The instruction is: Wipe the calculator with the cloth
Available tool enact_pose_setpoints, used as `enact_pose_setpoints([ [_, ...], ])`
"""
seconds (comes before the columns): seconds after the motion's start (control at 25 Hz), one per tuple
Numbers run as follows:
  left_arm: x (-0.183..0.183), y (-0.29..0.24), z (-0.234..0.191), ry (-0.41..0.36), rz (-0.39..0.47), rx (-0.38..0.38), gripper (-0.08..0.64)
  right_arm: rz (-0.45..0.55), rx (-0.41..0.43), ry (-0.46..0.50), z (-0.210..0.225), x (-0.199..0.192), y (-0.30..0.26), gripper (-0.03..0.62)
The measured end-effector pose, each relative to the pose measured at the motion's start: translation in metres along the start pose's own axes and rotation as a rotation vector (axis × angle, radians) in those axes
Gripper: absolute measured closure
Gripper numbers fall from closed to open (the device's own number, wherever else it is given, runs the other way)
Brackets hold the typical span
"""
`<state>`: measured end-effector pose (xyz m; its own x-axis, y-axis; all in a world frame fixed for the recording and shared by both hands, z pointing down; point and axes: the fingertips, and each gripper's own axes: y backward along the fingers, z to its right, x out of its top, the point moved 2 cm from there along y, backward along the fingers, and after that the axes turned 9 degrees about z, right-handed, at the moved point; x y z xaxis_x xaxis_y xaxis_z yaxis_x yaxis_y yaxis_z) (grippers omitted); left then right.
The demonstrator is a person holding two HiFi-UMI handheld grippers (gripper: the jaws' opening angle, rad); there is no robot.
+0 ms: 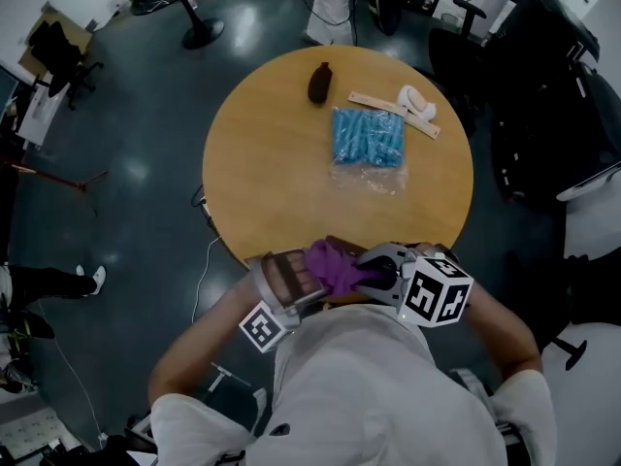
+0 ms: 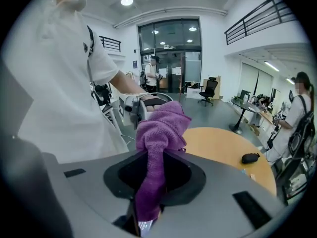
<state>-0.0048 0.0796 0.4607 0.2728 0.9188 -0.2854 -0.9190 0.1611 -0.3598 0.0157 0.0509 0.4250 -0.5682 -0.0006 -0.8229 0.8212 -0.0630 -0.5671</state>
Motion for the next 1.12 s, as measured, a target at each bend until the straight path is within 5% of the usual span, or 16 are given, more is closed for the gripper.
enact_pose_setpoints([
  [0.44,0.026,0.002,0.001,-0.118,0.046,-0.034,0.515,-0.012,0.044,-0.065,0.008,-0.004,-0.008,0.509],
  [1.12,0.055,0.012,-0.003,-0.097,0.126,0.015,0.514,-0.042,0.081,-0.157,0.025,-0.029,-0.027,0.509],
])
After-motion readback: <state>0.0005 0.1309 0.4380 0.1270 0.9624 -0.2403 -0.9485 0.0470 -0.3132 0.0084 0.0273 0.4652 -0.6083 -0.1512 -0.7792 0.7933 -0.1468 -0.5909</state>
